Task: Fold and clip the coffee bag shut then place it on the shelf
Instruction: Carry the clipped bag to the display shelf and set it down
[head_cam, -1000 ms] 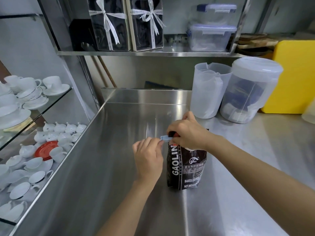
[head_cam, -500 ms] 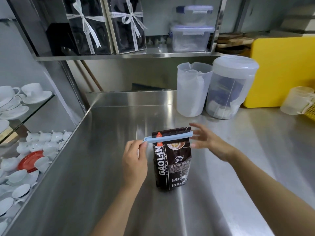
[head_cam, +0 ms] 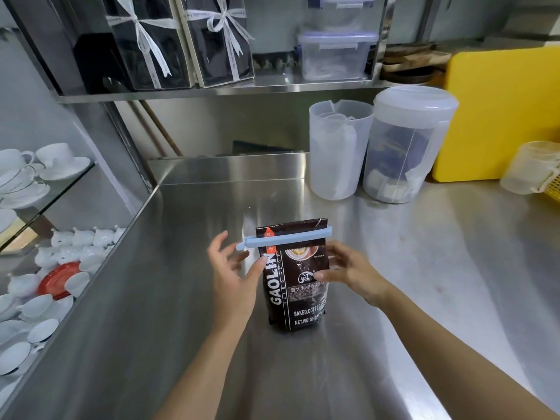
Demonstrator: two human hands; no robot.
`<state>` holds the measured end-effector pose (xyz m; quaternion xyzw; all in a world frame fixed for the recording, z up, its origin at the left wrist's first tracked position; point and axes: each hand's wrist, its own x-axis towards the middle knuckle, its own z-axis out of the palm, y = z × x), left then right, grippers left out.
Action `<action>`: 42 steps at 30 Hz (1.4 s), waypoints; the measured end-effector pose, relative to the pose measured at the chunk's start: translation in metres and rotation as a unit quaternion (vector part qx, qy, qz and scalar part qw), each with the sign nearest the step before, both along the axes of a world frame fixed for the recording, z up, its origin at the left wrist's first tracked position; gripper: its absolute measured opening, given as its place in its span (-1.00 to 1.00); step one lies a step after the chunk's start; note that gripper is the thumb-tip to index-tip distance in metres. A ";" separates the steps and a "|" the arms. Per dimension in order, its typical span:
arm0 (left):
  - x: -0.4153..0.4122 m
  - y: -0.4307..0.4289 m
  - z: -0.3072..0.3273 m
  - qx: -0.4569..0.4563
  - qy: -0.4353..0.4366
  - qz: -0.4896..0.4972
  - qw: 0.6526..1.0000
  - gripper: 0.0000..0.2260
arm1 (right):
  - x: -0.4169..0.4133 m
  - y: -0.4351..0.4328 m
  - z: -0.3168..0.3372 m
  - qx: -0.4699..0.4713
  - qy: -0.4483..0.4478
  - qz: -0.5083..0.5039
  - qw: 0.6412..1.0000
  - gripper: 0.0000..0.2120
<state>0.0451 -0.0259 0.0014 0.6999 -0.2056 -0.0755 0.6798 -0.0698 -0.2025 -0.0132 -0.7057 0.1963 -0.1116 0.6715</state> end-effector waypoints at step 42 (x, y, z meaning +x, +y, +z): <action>-0.058 0.128 0.045 0.080 -0.045 0.061 0.994 -0.41 | 0.005 0.135 0.064 0.062 -0.157 0.111 0.979 -0.51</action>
